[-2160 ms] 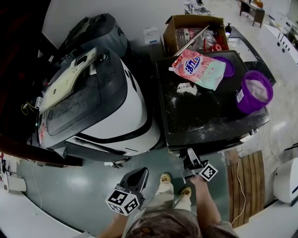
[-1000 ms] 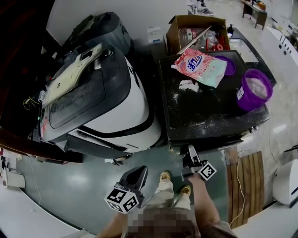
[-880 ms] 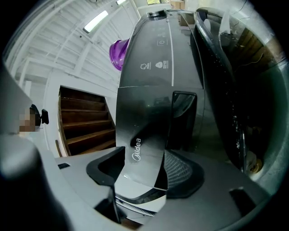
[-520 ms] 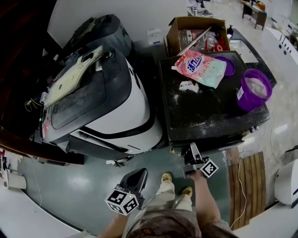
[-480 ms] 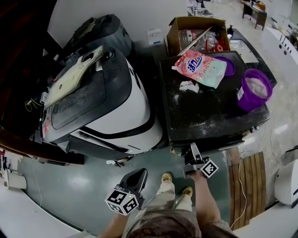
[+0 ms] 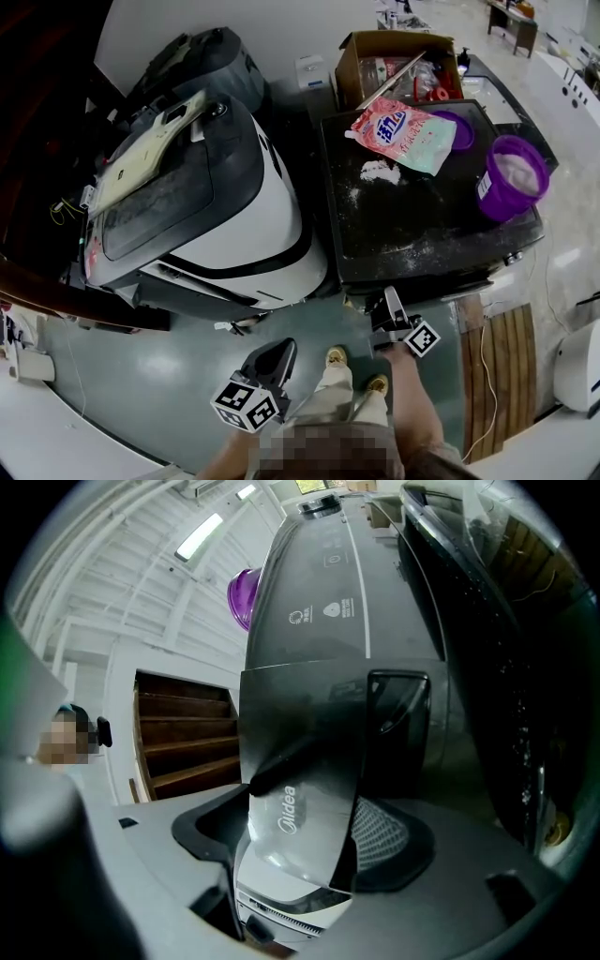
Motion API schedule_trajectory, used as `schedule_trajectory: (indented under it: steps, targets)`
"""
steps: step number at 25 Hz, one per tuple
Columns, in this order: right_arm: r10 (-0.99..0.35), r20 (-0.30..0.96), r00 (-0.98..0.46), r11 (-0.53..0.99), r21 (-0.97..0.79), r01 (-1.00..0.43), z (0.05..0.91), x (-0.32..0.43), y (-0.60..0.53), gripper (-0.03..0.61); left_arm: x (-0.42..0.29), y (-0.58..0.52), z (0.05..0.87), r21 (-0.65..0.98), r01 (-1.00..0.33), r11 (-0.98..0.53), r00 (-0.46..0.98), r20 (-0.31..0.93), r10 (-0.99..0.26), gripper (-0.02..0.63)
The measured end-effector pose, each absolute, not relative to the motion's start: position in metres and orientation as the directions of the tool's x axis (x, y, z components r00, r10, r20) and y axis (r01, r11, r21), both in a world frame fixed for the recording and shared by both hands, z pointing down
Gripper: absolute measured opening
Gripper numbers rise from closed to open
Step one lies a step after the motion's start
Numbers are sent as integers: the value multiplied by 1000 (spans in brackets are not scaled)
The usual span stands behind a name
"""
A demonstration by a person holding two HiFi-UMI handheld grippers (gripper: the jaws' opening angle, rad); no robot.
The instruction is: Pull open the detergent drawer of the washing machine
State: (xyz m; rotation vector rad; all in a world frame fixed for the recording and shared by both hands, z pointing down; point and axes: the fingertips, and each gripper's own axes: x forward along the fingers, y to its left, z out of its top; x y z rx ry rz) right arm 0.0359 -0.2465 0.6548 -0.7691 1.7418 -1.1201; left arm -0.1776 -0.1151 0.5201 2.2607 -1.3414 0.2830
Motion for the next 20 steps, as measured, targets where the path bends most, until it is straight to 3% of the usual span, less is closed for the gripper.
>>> schedule_trajectory:
  steps: [20]
  targets:
    - [-843,-338,-419,380,-925,-17,655,39,-217,324,-164,-106,518,313,-864,-395,498,411,-763,20]
